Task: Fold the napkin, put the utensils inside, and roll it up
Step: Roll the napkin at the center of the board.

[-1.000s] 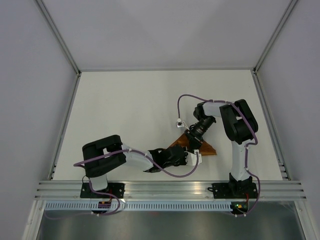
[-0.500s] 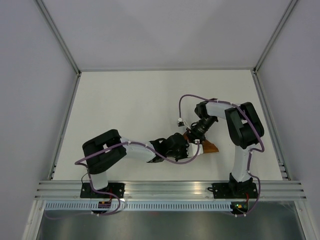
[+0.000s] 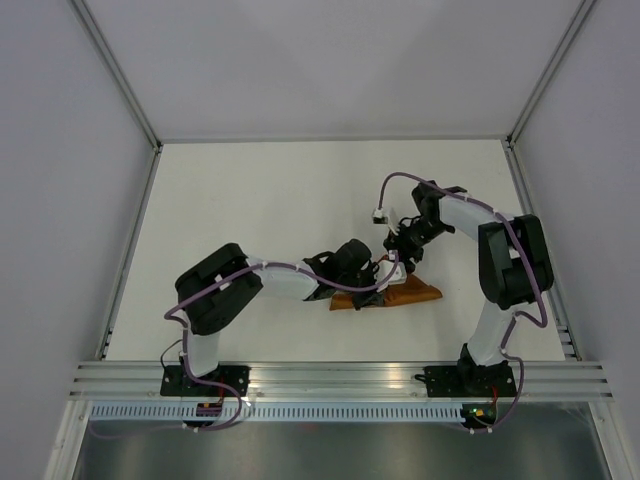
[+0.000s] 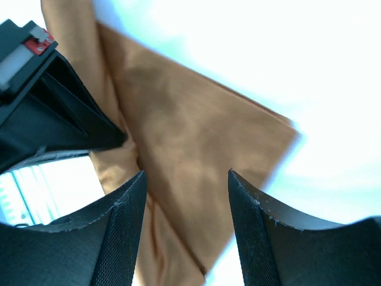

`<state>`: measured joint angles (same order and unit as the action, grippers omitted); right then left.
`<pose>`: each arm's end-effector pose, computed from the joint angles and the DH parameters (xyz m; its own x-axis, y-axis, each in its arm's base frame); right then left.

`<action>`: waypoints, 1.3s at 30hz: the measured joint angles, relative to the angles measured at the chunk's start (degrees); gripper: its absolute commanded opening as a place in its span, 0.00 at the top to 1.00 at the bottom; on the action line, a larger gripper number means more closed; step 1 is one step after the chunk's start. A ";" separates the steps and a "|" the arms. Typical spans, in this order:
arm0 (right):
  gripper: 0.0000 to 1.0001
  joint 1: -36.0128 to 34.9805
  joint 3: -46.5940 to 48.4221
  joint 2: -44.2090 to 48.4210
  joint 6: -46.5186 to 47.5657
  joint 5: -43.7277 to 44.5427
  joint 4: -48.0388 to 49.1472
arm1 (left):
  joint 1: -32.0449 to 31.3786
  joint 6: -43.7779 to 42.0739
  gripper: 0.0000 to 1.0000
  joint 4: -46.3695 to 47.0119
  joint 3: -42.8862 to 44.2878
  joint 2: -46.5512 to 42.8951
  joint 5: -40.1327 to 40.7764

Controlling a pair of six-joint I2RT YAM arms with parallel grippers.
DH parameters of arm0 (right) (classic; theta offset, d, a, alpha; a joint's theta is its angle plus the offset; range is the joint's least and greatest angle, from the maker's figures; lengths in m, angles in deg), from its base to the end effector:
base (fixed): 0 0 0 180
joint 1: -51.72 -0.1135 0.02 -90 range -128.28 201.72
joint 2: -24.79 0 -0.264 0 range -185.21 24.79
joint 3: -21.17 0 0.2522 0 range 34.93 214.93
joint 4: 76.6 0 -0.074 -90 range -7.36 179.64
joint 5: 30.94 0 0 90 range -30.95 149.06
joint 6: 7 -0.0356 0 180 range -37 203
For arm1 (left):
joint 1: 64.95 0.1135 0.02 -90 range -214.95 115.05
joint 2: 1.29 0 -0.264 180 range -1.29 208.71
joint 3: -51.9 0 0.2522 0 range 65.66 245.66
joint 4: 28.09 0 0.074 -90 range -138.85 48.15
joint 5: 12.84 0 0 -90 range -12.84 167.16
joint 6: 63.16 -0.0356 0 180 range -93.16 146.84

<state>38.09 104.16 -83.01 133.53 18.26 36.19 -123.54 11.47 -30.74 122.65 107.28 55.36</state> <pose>0.3114 0.0994 0.1582 -0.4970 -0.7218 -0.4817 -0.8489 0.2893 0.4423 0.1892 -0.3352 0.1396 -0.0771 0.5985 -0.7974 0.9957 0.0873 -0.0308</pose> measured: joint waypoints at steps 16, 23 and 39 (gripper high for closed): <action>0.35 12.83 -15.23 31.95 -3.23 -0.79 11.82 | 8.15 9.92 0.98 -16.50 15.02 9.62 -17.75; 0.29 1.22 -32.13 48.04 -3.45 5.73 21.22 | 10.12 11.91 0.98 -26.23 23.21 14.95 -23.82; 0.28 -21.03 -46.42 47.12 -2.34 24.92 41.24 | 12.28 13.07 0.97 -40.00 32.87 21.22 -29.75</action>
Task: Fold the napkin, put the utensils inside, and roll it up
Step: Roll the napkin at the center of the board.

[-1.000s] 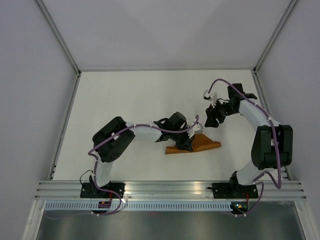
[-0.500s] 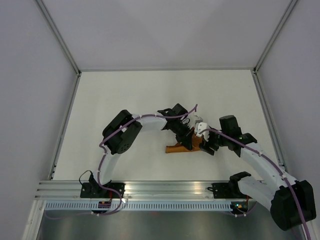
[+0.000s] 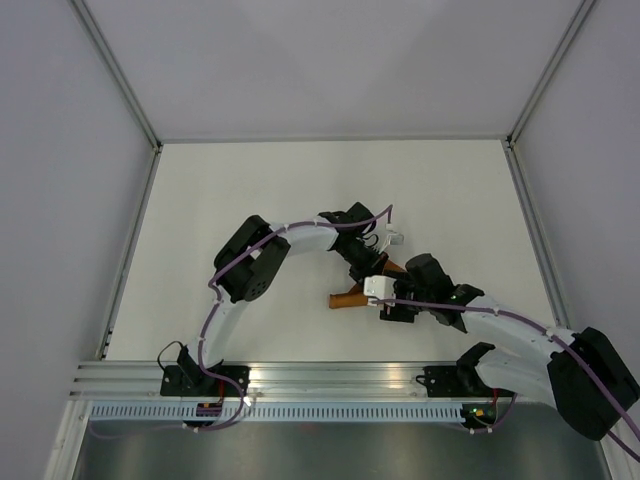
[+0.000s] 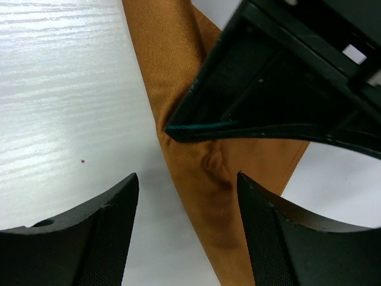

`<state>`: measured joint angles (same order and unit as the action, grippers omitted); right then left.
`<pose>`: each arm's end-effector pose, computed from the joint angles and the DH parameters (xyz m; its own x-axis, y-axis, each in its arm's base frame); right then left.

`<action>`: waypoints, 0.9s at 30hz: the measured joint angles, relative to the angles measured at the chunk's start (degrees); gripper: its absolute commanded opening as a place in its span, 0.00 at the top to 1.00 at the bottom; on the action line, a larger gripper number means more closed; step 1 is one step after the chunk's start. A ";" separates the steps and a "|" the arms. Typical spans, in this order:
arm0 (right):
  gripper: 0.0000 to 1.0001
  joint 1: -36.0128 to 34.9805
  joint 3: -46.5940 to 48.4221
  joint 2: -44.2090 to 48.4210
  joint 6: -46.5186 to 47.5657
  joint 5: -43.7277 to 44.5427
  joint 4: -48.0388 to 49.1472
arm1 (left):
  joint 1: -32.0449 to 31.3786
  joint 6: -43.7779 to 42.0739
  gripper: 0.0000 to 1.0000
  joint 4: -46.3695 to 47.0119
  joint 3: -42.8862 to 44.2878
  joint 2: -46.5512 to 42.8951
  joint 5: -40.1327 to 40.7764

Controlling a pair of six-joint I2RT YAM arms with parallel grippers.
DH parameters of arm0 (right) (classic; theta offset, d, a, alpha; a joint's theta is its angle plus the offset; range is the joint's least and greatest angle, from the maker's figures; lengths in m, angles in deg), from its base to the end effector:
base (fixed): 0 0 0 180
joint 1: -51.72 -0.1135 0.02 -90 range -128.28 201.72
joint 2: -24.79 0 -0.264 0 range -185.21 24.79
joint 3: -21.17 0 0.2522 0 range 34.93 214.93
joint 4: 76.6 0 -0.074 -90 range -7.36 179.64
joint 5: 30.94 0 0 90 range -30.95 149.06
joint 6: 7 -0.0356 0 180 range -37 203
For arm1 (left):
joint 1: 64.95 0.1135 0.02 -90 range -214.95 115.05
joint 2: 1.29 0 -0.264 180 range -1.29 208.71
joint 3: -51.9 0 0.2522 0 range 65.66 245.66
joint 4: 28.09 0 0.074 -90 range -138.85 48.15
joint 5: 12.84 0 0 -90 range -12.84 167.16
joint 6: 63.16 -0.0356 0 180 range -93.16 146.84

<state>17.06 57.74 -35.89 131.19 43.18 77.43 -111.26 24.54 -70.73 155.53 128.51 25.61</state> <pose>0.1511 0.1163 0.1576 0.0948 -0.8060 -0.5842 -0.9312 0.1358 -0.3384 0.2907 -0.3447 0.1155 -0.6176 0.6827 -0.3905 0.6705 0.1976 -0.7151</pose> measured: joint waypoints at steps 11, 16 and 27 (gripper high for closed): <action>0.59 -5.14 -1.18 -5.51 -0.68 5.55 9.18 | 0.42 0.07 0.70 -3.96 0.42 0.31 -0.42; 0.67 -5.27 -0.96 -6.80 -0.81 5.44 9.86 | 1.20 1.73 0.68 -3.85 0.09 -0.15 0.07; 0.71 -3.85 6.64 -14.60 -0.09 1.86 4.44 | 9.16 12.13 0.67 7.45 -10.91 -12.68 4.68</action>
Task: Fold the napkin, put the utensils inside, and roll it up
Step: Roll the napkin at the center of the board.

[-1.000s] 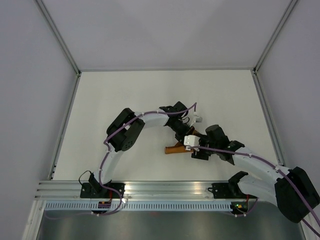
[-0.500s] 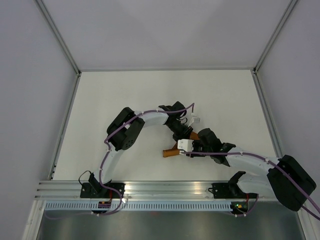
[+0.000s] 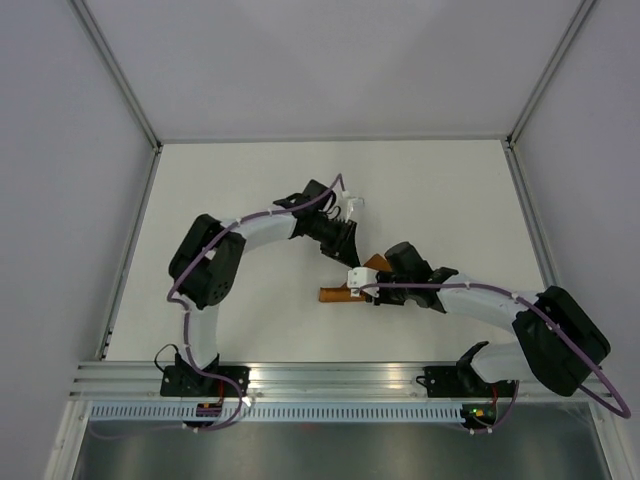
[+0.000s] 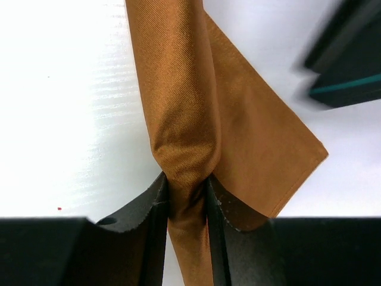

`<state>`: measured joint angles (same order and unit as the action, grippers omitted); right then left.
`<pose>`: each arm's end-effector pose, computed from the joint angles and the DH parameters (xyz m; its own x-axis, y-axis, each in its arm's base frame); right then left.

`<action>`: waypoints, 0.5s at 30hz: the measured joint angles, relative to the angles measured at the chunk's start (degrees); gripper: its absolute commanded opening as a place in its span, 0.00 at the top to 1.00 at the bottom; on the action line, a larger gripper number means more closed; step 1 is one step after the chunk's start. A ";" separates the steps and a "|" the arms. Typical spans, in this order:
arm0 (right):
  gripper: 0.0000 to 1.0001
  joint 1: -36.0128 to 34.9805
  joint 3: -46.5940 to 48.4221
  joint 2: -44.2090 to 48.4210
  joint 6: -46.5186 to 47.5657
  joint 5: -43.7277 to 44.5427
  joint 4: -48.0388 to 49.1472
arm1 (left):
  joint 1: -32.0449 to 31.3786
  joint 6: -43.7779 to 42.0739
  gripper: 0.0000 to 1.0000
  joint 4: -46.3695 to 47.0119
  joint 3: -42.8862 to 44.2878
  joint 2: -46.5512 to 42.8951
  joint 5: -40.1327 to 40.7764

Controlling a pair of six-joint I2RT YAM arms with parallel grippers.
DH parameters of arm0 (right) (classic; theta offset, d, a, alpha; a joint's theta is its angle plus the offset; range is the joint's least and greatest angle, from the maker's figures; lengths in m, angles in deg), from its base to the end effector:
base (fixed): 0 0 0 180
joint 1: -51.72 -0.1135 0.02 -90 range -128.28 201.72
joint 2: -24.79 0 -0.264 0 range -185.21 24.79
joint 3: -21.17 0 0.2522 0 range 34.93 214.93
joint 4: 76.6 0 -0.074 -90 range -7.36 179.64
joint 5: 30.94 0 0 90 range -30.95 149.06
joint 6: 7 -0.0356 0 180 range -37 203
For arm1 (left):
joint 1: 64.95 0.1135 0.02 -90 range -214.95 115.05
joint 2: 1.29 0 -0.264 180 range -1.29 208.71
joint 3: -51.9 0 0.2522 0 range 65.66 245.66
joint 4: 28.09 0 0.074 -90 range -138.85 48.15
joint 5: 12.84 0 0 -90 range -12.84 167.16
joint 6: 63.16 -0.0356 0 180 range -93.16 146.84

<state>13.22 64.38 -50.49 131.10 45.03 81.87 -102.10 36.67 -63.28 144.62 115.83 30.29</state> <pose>0.1754 0.1506 0.1476 0.1126 -0.8331 -0.5415 -0.9474 0.0743 -0.3114 0.3189 -0.2742 0.1595 -0.7981 0.4582 -0.3913 0.5796 0.4060 -0.7066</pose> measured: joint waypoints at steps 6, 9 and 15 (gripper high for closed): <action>0.71 5.68 10.97 -9.79 3.10 -8.74 -10.78 | 5.53 6.27 0.69 11.74 -9.92 -15.30 8.59; 0.71 9.31 18.58 -16.79 5.79 -14.49 -18.49 | 5.20 7.28 0.69 16.68 -14.99 -21.44 13.73; 0.71 14.51 33.66 -29.90 10.95 -23.98 -35.93 | 4.00 7.74 0.70 26.95 -28.48 -31.52 22.34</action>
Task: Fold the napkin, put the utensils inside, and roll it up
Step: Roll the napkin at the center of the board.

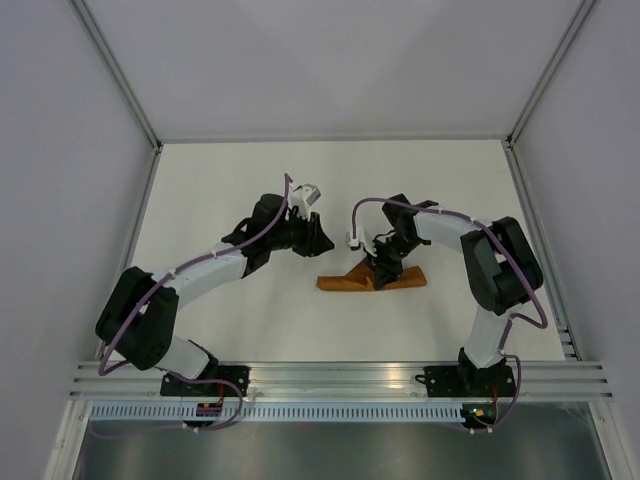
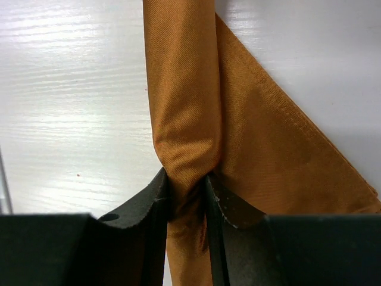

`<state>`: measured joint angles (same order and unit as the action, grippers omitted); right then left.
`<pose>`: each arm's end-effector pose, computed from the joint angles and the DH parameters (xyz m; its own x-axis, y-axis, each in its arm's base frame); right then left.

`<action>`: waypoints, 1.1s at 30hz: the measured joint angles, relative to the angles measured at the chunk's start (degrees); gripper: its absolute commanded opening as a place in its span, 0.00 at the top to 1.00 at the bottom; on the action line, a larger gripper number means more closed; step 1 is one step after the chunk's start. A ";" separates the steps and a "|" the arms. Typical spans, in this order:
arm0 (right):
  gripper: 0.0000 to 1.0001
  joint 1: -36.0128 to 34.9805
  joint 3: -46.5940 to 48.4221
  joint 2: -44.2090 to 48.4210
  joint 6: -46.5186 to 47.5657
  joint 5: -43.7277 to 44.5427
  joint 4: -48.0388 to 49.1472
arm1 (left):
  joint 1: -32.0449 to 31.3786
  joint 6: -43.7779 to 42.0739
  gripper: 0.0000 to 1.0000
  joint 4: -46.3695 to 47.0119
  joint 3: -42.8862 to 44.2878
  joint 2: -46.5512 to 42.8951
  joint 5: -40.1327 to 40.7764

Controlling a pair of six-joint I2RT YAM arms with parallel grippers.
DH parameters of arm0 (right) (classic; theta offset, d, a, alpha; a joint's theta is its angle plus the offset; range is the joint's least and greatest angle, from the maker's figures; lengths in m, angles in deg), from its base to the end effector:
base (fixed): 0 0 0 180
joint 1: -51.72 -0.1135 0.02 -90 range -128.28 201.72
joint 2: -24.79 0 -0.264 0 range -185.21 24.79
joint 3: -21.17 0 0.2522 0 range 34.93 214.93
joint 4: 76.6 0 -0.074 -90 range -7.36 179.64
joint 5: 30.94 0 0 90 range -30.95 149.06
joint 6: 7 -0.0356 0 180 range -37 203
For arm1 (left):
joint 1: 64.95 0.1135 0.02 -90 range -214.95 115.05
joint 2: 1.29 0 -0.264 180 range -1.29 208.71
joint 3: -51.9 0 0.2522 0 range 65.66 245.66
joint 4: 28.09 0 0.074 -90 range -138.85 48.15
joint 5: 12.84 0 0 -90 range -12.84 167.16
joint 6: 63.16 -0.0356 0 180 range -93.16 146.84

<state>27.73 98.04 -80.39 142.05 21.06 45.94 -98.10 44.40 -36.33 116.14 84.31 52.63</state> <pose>0.2823 0.1496 0.1469 -0.1582 -0.8101 -0.5645 -0.9675 0.0130 0.2525 0.2658 -0.1913 0.2323 -0.6356 0.0873 -0.7671 0.6377 0.6195 -0.4578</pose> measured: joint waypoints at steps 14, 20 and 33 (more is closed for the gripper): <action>0.71 2.62 13.77 -14.12 4.15 -7.78 -20.81 | -28.15 -20.48 0.60 15.39 -13.07 -2.49 27.78; 0.71 2.62 13.68 -15.61 3.34 -8.61 -23.98 | -34.60 -30.05 0.61 19.17 -12.48 6.05 33.11; 0.71 2.62 13.46 -17.03 2.01 -8.74 -26.82 | -38.21 -39.21 0.60 22.12 -6.64 16.81 37.55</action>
<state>30.35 111.51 -97.42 144.06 12.31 19.12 -136.31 5.19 -14.21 109.49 101.12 90.18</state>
